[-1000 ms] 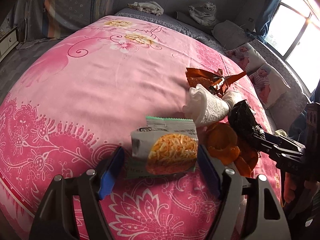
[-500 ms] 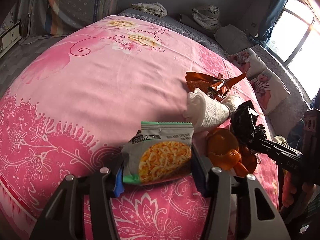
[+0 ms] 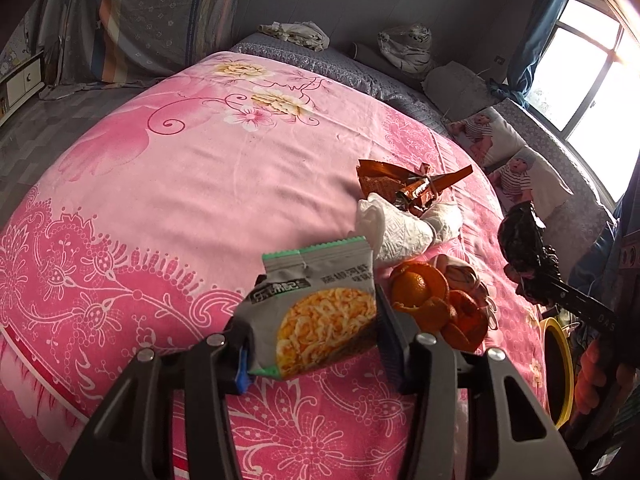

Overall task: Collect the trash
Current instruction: 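Carry the black bag and snack packet over the yellow-rimmed bin with both tools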

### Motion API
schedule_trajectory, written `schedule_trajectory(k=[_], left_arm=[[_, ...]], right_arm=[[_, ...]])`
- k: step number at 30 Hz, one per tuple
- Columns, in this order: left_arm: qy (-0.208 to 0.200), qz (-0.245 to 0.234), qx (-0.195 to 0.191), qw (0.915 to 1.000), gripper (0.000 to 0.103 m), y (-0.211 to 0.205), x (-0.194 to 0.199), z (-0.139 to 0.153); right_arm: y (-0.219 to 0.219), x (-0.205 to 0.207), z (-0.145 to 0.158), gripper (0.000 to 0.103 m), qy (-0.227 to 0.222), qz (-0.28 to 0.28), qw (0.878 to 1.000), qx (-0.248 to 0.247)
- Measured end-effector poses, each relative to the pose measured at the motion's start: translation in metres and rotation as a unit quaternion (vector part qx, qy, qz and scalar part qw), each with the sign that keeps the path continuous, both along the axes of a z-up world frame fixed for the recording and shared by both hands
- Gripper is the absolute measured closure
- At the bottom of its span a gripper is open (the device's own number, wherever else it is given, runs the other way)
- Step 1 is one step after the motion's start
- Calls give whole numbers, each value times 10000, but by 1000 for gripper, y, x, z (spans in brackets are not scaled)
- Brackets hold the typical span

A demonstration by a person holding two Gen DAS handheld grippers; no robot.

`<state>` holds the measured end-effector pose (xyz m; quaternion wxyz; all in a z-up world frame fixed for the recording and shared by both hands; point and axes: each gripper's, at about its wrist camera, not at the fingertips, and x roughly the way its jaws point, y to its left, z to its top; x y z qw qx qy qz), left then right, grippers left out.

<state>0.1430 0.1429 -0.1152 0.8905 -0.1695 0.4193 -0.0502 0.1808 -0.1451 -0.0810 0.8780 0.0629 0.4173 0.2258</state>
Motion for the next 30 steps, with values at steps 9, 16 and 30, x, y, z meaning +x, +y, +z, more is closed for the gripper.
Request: schedule_trajectory(k=[9,16,30], left_arm=[[-204,-192,74,9996,57,-18,-10,16],[-251,-399,100,9988,57,-35,-13,21],[-197,-920,122,9955,57,-82,-6,23]], right_arm=[[-12,-14,10,82,-106,-145,9998,86],[-26,-16,6,82,-49,-296,9995,107],[-65,-15,-3,82,77,-707,9972,236]])
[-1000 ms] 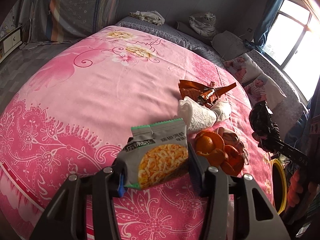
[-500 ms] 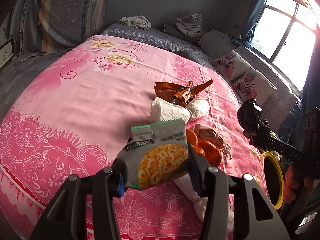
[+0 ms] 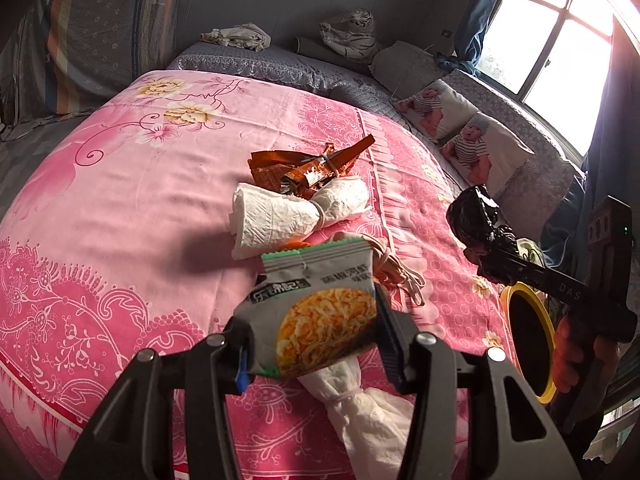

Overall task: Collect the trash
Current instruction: 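Carry the black bag and snack packet over the yellow-rimmed bin with both tools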

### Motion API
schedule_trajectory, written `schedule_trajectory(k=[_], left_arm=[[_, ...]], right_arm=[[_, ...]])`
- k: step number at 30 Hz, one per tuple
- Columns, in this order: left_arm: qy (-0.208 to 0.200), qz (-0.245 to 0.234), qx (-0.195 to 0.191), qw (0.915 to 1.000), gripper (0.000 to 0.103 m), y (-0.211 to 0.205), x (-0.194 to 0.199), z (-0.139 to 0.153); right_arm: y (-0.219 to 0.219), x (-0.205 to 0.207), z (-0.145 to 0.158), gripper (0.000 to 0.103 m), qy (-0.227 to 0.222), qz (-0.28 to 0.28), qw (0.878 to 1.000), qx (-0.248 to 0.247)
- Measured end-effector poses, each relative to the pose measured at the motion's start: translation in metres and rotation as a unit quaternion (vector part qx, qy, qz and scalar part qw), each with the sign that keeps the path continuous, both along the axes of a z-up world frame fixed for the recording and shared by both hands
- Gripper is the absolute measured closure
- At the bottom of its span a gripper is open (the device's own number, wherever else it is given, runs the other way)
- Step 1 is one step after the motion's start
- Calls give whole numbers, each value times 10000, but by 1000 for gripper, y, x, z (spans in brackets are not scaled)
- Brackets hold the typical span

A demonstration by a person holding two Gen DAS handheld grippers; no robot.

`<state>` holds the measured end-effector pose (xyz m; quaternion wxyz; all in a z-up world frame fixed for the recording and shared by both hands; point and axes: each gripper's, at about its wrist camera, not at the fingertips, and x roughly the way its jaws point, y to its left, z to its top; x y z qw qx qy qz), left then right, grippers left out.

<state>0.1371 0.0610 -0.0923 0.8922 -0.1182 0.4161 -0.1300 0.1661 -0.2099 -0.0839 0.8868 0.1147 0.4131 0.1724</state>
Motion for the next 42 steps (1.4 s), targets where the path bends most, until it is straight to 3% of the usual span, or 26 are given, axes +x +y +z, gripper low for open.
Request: schedule_trajectory(k=[20,33,42], left_arm=[[-79,-1080,229,9939,57,-101,16,17],[19,-1853,321,9821,57,-178,19,13],[45,-2370,349,9709,57,-237,20,9]], right_arm=[[-68,-16,-1,82,-105,-782,9969,-27],[-126,-36,-2,82,-105,-1387,9903,-67],[-182,-59,-8,82,-103,-2227,9746,-204]])
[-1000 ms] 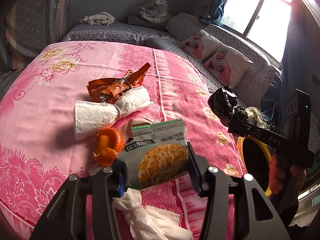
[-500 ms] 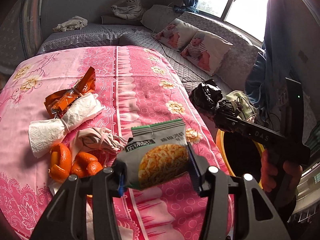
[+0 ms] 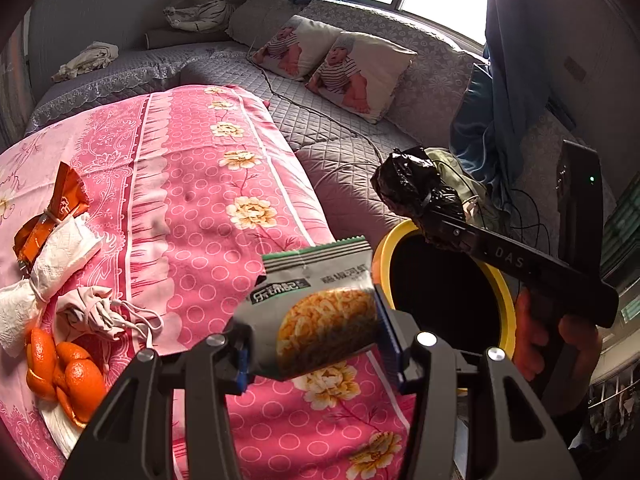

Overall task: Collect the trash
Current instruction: 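Carry the black bag and snack packet over the yellow-rimmed bin with both tools, then open both tools to drop the black bag and snack packet into the bin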

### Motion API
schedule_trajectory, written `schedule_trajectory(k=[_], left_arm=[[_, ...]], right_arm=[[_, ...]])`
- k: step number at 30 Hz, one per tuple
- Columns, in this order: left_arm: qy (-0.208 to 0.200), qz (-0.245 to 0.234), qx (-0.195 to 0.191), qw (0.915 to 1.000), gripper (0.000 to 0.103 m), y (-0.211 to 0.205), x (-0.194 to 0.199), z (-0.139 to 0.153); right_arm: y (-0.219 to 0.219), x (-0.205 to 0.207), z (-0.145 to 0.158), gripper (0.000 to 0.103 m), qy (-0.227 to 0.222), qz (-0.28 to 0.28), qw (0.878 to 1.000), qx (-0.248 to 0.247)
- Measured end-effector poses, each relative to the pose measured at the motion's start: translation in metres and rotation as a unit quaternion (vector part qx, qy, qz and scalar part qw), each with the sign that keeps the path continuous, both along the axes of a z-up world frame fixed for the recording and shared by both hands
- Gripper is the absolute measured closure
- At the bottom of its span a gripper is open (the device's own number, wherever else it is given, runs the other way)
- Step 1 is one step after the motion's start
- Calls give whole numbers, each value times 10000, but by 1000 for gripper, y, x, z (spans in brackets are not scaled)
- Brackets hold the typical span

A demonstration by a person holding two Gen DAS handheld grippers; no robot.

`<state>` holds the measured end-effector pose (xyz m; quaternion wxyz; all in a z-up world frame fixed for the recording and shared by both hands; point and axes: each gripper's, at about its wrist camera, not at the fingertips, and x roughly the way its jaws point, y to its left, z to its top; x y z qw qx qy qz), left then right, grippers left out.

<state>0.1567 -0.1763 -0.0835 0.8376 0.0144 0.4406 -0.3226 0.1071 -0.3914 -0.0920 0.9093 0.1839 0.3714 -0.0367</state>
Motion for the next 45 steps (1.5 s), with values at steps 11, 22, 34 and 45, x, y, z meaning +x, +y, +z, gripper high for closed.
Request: schedule_trajectory(k=[11,22,34,45], left_arm=[[115,-655,38,9978,57,-79,-11,-15],[374,-1006,136,9941,57,-129,-30,-41],[478,-1051,297,9929,57,-140,-31,-54],[502,-1135,309,9918,57,-148,-32,-59]], right_arm=[[-62,-45,-14,82,113,-930,9956,-22],[-93,-72,-28,82,250,-1374,9902,-15],[-103,-77,-42,81,368,-1494,9880,106],[-108,-74,-49,81,455,-1516,9872,178]])
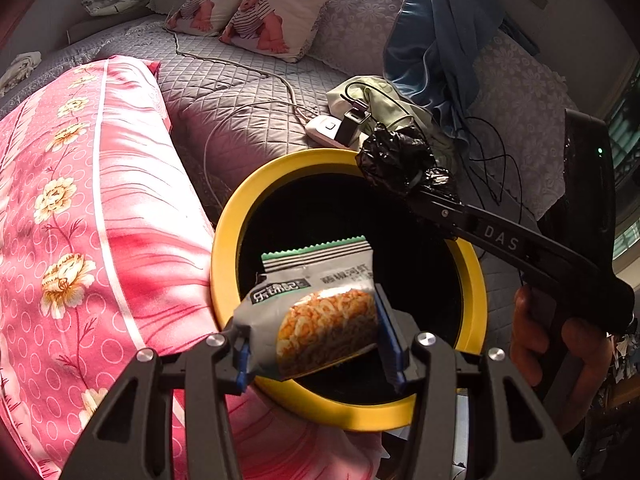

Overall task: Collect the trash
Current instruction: 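Open both tools to drop the black bag and snack packet into the bin, then move both open tools back to the remaining trash on the bed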

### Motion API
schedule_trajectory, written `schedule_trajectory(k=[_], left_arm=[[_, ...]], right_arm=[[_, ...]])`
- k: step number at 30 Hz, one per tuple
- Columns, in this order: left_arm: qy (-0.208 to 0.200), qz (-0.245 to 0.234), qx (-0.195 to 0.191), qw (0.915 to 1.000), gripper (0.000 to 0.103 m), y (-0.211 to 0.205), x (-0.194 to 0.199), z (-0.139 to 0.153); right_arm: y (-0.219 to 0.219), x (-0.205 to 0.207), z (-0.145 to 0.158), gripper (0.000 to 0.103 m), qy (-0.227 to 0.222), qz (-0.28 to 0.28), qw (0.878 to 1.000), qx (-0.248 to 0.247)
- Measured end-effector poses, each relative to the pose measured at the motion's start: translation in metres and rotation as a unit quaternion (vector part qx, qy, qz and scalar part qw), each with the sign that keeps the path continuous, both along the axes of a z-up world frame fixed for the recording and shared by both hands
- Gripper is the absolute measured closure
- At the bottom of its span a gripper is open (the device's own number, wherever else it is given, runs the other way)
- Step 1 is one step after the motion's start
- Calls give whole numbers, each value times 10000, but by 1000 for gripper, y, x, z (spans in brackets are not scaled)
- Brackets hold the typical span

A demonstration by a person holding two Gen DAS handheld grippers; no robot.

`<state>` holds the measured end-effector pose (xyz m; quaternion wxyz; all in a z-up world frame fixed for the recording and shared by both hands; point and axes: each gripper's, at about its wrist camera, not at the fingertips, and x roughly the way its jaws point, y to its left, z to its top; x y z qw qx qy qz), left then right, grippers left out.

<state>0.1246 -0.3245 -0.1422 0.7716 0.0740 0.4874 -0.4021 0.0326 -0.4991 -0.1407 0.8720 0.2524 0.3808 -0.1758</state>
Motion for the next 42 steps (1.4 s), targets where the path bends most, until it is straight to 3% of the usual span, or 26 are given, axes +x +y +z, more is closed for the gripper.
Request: schedule_trajectory(k=[6,11,27,33,38,42], left_arm=[[-8,6,-7,10000,56,1,0,-1],[64,107,-35,9999,44,5,2,-2],[-22,460,-269,9986,42,35,11,20],[-147,773,-374,9962,42,71,23,40],[-228,1105,-463,9925,42,118,31,56],[-416,1508,-355,9870,34,168,36,65]], right_arm=[[-3,0,-2,79,0,-56,10000,73],[-9,-4,-3,62,-35,-185,9997,138],[-5,-5,9,62,-121,-149,9998,108],[21,12,19,61,-156,284,9995,16],[63,40,26,60,-150,1003,9948,-13],[105,69,34,59,-178,1698,9853,-57]])
